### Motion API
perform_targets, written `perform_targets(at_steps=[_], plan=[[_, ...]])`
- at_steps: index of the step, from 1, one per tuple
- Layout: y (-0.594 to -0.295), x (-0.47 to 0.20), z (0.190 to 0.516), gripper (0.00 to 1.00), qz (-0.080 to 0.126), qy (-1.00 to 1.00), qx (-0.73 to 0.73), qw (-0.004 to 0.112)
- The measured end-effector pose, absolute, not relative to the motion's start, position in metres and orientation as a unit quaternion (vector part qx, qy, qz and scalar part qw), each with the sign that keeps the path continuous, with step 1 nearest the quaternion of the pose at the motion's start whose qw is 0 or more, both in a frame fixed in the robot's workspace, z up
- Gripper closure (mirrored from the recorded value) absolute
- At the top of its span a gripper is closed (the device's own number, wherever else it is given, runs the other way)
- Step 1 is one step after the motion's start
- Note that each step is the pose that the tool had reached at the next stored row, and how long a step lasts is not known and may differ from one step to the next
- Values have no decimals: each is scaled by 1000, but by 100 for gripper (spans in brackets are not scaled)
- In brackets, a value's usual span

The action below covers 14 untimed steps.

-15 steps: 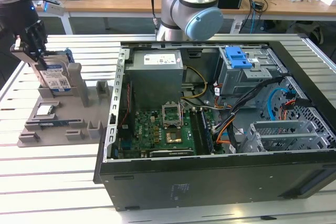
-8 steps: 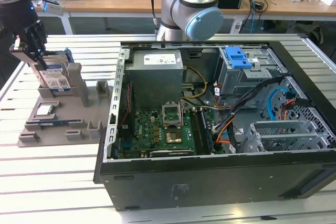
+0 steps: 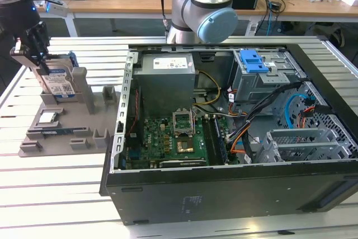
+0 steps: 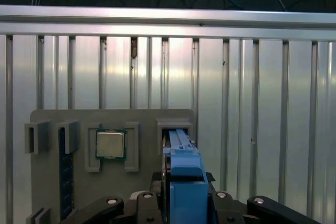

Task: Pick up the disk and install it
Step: 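Pick up the disk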

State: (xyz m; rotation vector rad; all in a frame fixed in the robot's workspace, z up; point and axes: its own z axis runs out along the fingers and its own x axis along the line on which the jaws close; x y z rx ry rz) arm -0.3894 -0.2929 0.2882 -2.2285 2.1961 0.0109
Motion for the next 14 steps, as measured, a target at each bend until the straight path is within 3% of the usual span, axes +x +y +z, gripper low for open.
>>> perform_targets(at_steps=[6, 14], plan=[[-293, -390, 289, 63, 3, 702, -712, 6], [-292, -390, 317, 63, 3, 702, -712, 6]])
